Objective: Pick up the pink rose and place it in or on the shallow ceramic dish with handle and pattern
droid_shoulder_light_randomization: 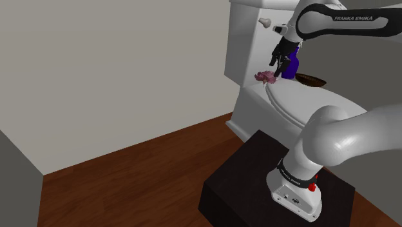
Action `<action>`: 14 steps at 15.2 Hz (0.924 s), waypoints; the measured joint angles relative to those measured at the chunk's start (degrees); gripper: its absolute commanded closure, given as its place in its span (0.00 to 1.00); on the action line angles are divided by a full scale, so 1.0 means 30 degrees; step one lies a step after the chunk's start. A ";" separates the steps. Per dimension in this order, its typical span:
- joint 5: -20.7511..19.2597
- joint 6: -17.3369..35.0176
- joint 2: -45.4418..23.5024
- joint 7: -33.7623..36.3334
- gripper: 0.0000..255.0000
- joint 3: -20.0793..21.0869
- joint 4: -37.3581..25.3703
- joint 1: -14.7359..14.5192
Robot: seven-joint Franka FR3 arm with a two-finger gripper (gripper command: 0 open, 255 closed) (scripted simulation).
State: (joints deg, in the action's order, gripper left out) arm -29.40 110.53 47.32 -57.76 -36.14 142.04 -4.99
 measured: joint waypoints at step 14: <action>-0.0998 0.4491 -0.2871 -0.4682 0.00 -0.5089 -0.1182 -0.2763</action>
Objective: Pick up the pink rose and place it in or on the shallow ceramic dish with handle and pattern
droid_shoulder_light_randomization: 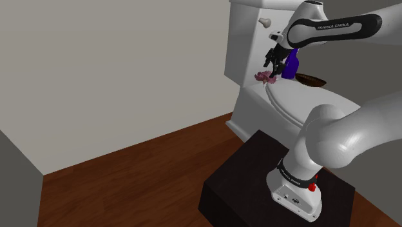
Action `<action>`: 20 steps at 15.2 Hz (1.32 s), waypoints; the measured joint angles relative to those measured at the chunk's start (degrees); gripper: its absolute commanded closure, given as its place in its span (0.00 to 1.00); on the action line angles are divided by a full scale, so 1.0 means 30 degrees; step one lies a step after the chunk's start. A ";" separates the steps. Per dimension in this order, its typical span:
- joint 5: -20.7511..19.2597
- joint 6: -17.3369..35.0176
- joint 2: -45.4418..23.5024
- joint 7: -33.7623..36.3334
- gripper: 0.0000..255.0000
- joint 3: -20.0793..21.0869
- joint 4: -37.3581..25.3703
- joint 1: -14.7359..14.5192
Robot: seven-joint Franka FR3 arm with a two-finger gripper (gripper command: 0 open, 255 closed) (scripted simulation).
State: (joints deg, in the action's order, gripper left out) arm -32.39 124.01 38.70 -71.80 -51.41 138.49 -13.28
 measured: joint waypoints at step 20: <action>0.0147 -0.1107 0.0214 -0.0032 1.00 0.0275 -0.0542 -0.0043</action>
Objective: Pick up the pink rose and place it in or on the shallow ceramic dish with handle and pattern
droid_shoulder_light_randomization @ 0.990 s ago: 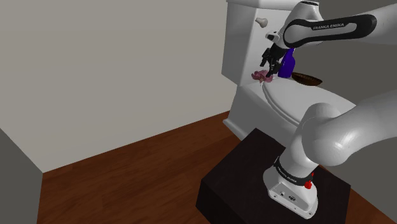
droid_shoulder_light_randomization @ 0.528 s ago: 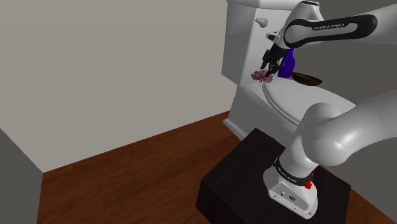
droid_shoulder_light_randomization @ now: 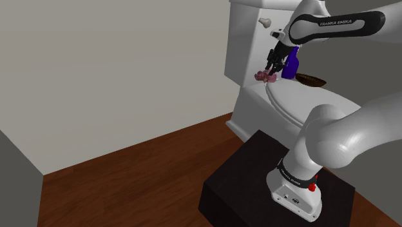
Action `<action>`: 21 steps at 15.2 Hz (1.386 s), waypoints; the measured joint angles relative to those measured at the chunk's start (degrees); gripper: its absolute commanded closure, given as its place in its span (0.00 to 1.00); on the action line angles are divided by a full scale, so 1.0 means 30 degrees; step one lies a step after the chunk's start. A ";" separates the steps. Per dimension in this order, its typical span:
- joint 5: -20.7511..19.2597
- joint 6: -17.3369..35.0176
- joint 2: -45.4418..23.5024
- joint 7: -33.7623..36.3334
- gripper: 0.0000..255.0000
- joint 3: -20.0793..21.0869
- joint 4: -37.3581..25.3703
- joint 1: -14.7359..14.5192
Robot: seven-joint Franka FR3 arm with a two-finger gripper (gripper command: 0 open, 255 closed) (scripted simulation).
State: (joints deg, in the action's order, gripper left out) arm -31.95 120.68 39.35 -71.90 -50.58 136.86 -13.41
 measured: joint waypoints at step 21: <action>0.2675 -0.0818 -0.1015 -0.3726 0.00 -0.5015 -0.2586 -0.3247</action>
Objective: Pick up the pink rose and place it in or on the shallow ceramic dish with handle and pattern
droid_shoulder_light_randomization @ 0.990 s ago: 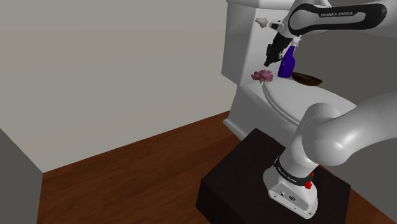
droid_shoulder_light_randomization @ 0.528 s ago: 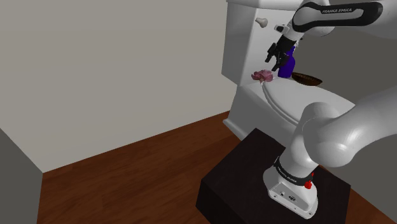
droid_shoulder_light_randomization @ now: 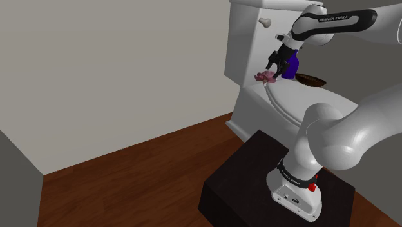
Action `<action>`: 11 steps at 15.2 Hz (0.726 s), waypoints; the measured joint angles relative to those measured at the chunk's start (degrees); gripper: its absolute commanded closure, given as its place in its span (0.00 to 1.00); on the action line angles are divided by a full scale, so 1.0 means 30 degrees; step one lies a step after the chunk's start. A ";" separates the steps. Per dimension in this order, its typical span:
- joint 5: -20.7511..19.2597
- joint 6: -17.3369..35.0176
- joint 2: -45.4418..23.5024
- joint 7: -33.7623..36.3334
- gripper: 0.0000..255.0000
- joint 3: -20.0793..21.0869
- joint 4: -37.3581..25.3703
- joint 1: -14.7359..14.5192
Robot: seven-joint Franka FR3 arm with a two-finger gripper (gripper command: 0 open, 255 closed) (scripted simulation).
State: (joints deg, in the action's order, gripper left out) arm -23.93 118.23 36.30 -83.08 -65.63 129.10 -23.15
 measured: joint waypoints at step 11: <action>-0.0020 0.0260 -0.0079 0.0007 1.00 -0.0178 0.0132 -0.0111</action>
State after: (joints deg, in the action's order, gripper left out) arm -23.99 119.01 36.07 -83.06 -66.16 129.50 -23.48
